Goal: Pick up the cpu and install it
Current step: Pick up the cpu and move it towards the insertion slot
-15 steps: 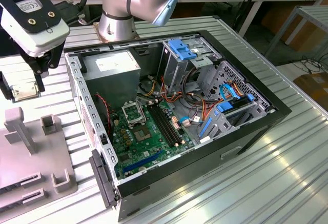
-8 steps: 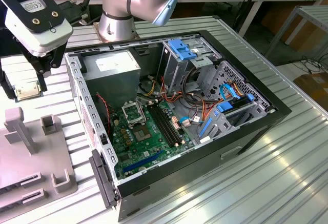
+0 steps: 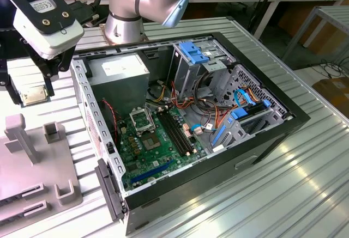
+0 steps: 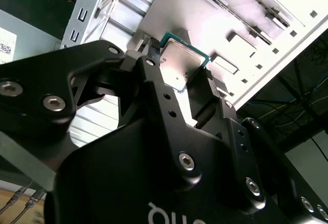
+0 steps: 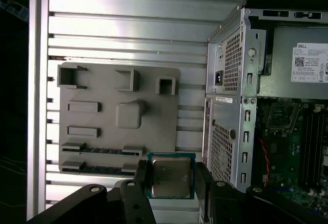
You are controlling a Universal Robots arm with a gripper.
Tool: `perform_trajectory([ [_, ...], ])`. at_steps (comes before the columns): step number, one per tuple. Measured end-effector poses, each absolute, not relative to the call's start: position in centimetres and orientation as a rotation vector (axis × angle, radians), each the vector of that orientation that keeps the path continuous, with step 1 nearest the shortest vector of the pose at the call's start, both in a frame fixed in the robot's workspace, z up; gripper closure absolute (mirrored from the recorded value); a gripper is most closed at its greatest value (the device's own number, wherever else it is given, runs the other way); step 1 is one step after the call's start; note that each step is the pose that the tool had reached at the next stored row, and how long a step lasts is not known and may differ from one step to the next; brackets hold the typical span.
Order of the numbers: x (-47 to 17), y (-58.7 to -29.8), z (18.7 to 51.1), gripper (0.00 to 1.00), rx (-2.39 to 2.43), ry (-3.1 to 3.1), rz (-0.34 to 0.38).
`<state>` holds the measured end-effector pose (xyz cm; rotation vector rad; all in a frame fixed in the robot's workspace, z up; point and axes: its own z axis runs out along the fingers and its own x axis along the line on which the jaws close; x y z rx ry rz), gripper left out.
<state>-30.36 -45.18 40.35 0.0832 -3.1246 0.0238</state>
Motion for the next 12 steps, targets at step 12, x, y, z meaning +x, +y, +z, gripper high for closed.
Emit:
perform_trajectory([
  [12,-29.73,-45.18,40.35,0.53,0.083,-3.125,0.024],
])
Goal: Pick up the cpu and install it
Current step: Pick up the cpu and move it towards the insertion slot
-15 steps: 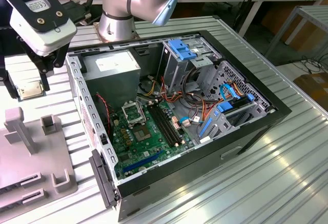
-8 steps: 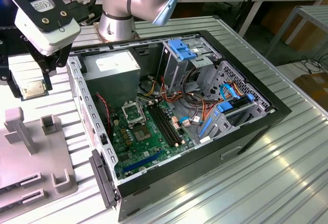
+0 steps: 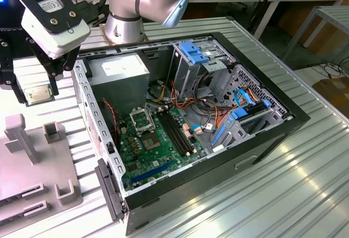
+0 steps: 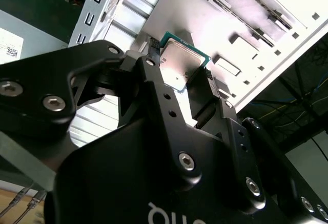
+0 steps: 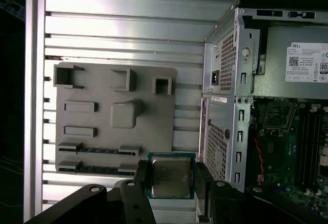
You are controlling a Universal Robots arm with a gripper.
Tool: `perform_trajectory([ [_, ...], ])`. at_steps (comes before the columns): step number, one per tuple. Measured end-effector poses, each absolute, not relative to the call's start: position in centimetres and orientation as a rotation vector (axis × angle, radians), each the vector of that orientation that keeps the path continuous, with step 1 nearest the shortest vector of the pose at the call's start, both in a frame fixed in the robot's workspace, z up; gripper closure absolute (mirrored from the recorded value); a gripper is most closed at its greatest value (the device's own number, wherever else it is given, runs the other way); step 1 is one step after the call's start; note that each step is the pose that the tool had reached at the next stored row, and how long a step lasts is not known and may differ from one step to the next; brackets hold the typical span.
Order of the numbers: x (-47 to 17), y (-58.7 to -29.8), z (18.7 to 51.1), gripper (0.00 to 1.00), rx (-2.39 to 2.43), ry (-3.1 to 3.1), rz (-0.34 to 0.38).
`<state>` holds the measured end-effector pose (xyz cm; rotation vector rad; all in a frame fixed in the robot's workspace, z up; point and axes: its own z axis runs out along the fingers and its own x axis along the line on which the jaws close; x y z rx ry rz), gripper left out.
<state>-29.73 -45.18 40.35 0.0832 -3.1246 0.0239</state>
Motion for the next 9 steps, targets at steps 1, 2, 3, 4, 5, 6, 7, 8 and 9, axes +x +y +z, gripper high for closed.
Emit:
perform_trajectory([
  [1,-29.61,-45.18,40.35,0.53,0.083,-3.125,0.024],
  [2,-29.55,-45.18,40.35,0.53,0.083,-3.125,0.024],
  [3,-29.50,-45.18,40.35,0.53,0.083,-3.125,0.024],
  [4,-29.38,-45.18,40.35,0.53,0.083,-3.125,0.024],
  [5,-29.32,-45.18,40.35,0.53,0.083,-3.125,0.024],
  [6,-29.26,-45.18,40.35,0.53,0.083,-3.125,0.024],
  [7,-29.20,-45.18,40.35,0.53,0.083,-3.125,0.024],
  [8,-29.14,-45.18,40.35,0.53,0.083,-3.125,0.024],
  [9,-29.08,-45.18,40.35,0.53,0.083,-3.125,0.024],
])
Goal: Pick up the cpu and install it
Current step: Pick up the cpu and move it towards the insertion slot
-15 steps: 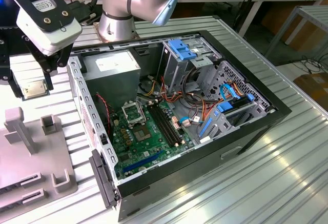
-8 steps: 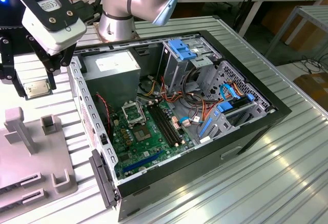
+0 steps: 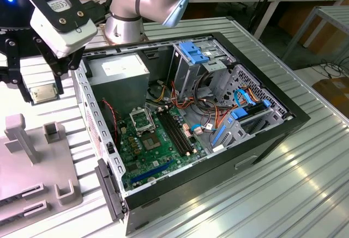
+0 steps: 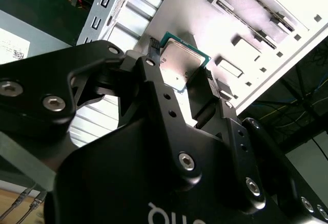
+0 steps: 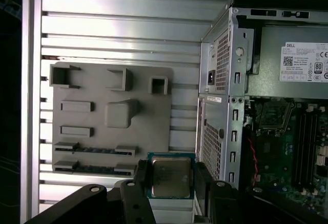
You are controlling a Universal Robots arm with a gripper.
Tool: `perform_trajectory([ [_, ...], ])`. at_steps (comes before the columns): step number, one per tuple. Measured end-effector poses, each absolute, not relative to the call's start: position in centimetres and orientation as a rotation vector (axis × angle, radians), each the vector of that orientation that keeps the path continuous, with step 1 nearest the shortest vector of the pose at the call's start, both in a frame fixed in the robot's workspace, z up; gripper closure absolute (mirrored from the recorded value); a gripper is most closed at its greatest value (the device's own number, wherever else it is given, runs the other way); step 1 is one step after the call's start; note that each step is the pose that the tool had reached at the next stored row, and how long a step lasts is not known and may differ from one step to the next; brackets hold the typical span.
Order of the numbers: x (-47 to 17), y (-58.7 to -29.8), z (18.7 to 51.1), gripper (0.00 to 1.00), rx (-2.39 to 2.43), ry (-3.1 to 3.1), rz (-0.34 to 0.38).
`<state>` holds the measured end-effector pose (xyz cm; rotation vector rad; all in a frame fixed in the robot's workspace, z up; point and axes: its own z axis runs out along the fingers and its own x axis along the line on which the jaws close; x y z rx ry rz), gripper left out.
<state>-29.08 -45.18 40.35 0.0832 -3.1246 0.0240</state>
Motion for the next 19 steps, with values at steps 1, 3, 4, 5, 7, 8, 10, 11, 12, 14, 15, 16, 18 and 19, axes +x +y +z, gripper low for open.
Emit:
perform_trajectory([
  [1,-29.0,-45.2,40.4,0.53,0.083,-3.125,0.024],
  [3,-28.9,-45.2,40.3,0.53,0.083,-3.125,0.024],
  [4,-28.8,-45.2,40.3,0.53,0.083,-3.125,0.024],
  [5,-28.8,-45.2,40.4,0.53,0.083,-3.125,0.024],
  [7,-28.7,-45.2,40.3,0.53,0.083,-3.125,0.024],
  [8,-28.6,-45.2,40.4,0.53,0.083,-3.125,0.024],
  [10,-28.5,-45.2,40.4,0.53,0.083,-3.125,0.024],
  [11,-28.4,-45.2,40.4,0.53,0.083,-3.125,0.024],
  [12,-28.4,-45.2,40.4,0.53,0.083,-3.125,0.024],
  [14,-28.3,-45.2,40.4,0.53,0.083,-3.125,0.024],
  [15,-28.2,-45.2,40.3,0.53,0.083,-3.125,0.024],
  [16,-28.2,-45.2,40.3,0.53,0.083,-3.125,0.024],
  [18,-28.0,-45.2,40.3,0.53,0.083,-3.125,0.024],
  [19,-27.9,-45.2,40.4,0.53,0.083,-3.125,0.024],
])
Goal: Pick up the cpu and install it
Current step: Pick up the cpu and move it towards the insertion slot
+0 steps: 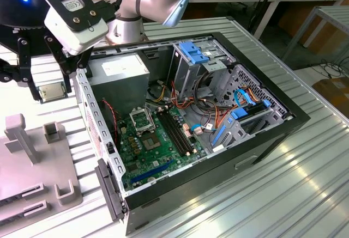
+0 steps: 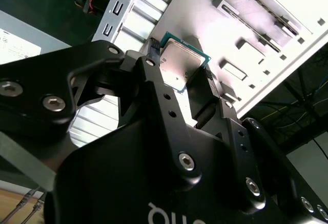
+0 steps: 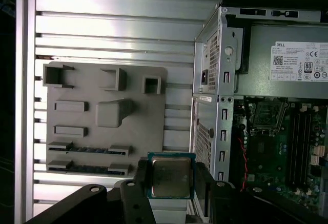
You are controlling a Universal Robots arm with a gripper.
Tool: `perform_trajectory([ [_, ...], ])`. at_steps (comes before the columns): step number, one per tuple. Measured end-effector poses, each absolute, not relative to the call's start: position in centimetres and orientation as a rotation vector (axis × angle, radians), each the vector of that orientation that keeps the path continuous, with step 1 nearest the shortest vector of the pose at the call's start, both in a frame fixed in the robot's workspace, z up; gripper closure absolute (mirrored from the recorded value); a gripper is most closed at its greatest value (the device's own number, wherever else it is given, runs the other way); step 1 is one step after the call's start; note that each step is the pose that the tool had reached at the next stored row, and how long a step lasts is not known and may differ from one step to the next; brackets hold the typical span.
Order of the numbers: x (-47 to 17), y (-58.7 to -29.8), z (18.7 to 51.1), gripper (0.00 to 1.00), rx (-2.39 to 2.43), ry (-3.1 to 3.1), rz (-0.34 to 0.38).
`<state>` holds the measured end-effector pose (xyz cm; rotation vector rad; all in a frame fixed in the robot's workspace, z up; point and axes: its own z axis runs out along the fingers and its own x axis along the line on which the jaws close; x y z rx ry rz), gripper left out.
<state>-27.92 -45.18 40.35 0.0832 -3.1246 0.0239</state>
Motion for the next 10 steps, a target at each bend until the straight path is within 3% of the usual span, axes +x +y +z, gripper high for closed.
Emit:
perform_trajectory([
  [10,-27.36,-45.18,40.35,0.53,0.083,-3.125,0.024],
])
